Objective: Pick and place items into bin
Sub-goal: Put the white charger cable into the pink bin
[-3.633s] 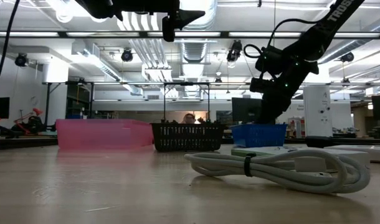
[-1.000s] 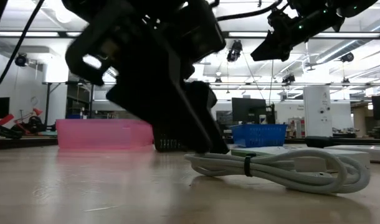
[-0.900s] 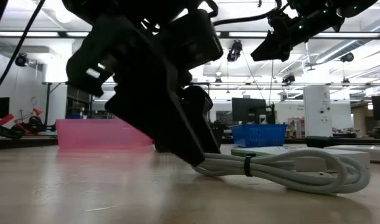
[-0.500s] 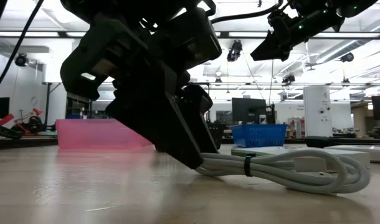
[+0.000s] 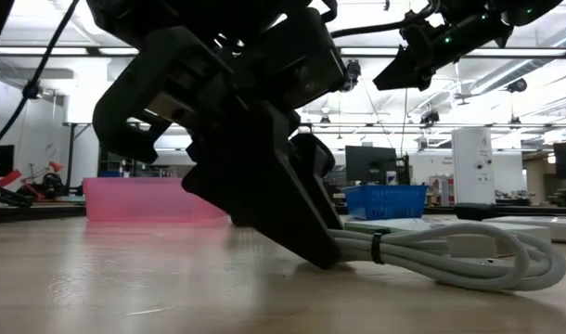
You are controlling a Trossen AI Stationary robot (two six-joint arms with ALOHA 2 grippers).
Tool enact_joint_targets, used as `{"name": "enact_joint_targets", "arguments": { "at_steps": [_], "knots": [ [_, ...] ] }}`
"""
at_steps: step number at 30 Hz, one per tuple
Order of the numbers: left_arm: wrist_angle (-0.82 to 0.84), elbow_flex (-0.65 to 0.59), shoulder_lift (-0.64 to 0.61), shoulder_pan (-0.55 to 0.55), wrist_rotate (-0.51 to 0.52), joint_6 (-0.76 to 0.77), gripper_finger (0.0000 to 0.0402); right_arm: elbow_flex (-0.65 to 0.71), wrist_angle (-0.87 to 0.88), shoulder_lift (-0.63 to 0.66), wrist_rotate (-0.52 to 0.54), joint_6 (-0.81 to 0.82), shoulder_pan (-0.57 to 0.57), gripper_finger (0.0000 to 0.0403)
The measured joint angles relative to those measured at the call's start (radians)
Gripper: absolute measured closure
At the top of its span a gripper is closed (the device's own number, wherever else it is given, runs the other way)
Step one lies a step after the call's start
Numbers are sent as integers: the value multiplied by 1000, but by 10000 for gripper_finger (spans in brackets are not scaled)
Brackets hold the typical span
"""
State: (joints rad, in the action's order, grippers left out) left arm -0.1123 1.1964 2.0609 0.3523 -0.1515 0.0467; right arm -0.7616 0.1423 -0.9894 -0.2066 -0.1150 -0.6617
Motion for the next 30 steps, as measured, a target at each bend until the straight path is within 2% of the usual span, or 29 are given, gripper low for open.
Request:
{"name": "enact_joint_targets", "arguments": {
  "at_steps": [11,18,22,30],
  "knots": [
    [81,-9,-42,2,-13,45,381,0,-2,0,5,3,0,268],
    [273,-9,-131,1,5,54,383,0,-12,1,2,19,2,264],
    [363,-10,-213,-5,84,55,384,0,-26,1,-1,76,3,261],
    [472,-26,-394,-62,322,78,385,0,-52,0,-16,155,9,263]
  ]
}}
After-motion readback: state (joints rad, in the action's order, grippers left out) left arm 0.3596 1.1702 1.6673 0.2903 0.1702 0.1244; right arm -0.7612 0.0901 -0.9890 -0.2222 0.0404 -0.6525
